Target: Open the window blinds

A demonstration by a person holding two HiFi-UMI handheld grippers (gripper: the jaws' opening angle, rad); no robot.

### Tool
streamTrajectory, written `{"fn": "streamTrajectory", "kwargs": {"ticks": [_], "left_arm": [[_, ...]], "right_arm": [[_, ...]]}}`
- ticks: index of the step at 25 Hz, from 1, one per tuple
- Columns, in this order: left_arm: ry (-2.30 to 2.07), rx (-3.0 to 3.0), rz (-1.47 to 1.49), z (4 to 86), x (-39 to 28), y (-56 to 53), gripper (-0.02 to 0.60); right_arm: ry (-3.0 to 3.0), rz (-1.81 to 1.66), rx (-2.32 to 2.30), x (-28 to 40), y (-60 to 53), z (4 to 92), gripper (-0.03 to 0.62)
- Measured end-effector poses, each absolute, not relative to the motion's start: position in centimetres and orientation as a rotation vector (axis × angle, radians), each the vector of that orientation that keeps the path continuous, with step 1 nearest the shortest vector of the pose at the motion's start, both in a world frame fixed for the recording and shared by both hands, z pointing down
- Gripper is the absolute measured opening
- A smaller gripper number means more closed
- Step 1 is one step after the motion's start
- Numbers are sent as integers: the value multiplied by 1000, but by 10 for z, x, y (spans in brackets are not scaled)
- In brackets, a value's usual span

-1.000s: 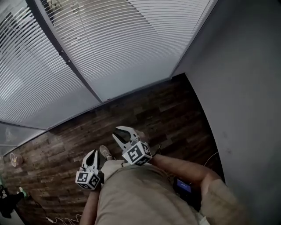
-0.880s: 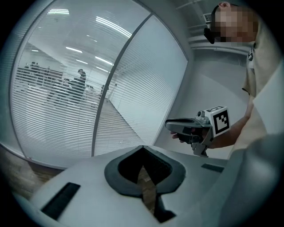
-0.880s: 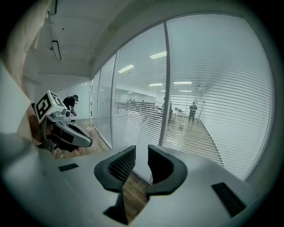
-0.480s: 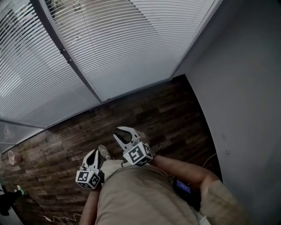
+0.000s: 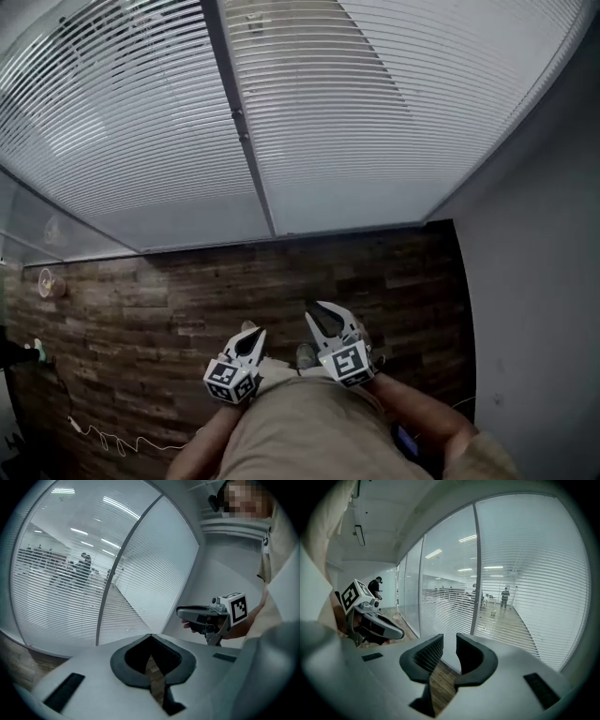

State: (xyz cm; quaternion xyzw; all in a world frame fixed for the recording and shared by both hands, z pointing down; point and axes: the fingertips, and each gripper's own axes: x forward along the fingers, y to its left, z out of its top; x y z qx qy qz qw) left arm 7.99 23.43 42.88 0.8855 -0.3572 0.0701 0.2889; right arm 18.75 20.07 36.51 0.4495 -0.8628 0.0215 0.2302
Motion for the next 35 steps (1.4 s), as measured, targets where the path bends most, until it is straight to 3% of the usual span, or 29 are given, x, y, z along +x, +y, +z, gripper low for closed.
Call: {"fn": "streamTrajectory", "kwargs": {"ticks": [35], "left_arm": [[-985,2341,172,428,59,257,12]], "right_arm": [[-2397,143,1215,169,239,369,72]]}}
